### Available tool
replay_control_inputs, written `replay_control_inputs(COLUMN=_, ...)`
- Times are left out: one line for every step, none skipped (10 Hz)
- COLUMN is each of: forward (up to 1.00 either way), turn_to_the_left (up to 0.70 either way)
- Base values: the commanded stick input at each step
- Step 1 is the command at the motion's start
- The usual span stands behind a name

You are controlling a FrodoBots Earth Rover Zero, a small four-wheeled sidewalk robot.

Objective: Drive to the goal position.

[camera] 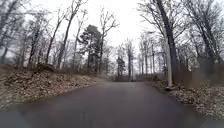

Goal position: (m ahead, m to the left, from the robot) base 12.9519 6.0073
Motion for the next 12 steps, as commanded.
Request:
replay_control_inputs(forward=0.70, turn_to_the_left=0.00)
replay_control_inputs(forward=0.70, turn_to_the_left=0.00)
replay_control_inputs(forward=0.70, turn_to_the_left=0.00)
replay_control_inputs(forward=0.70, turn_to_the_left=0.00)
replay_control_inputs(forward=0.70, turn_to_the_left=0.00)
replay_control_inputs(forward=0.70, turn_to_the_left=0.00)
replay_control_inputs(forward=0.70, turn_to_the_left=0.00)
replay_control_inputs(forward=0.70, turn_to_the_left=0.00)
replay_control_inputs(forward=0.70, turn_to_the_left=0.00)
replay_control_inputs(forward=0.70, turn_to_the_left=0.00)
replay_control_inputs(forward=0.70, turn_to_the_left=0.00)
replay_control_inputs(forward=0.70, turn_to_the_left=0.00)
